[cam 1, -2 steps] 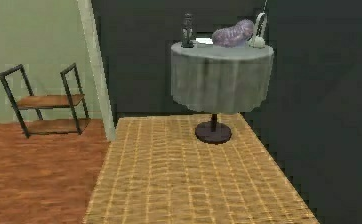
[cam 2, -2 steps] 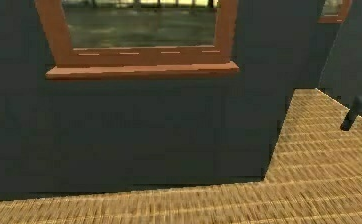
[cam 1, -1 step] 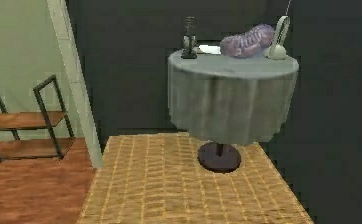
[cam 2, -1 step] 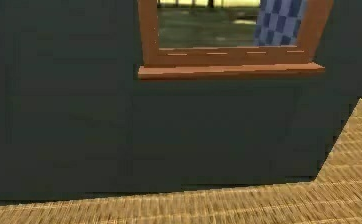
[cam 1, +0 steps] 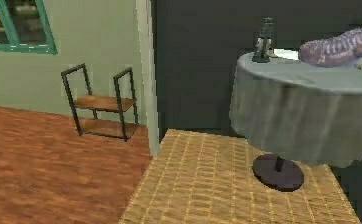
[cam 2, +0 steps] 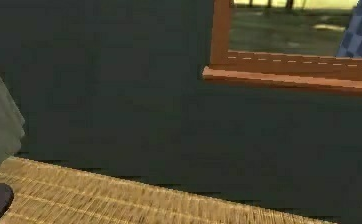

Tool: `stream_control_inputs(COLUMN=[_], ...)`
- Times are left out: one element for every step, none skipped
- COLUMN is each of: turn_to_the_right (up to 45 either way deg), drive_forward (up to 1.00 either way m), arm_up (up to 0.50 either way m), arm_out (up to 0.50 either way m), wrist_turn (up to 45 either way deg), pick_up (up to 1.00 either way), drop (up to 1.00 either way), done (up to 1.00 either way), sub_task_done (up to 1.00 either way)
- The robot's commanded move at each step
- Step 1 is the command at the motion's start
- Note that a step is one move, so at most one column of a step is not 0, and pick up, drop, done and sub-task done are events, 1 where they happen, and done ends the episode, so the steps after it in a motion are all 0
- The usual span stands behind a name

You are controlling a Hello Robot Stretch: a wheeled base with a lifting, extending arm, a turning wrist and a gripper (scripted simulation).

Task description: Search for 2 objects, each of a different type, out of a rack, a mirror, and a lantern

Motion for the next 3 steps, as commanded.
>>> stream_control_inputs(turn_to_the_right=[0.0, 36.0, 0.0], drive_forward=[0.80, 0.00, 0.00], arm_up=[0.00, 0.00, 0.00], arm_out=[0.00, 0.00, 0.00], wrist_turn=[0.0, 0.0, 0.0], pick_up=[0.00, 0.00, 0.00], drop=[0.00, 0.00, 0.00], done=[0.00, 0.00, 0.00], sub_task_done=[0.00, 0.00, 1.00])
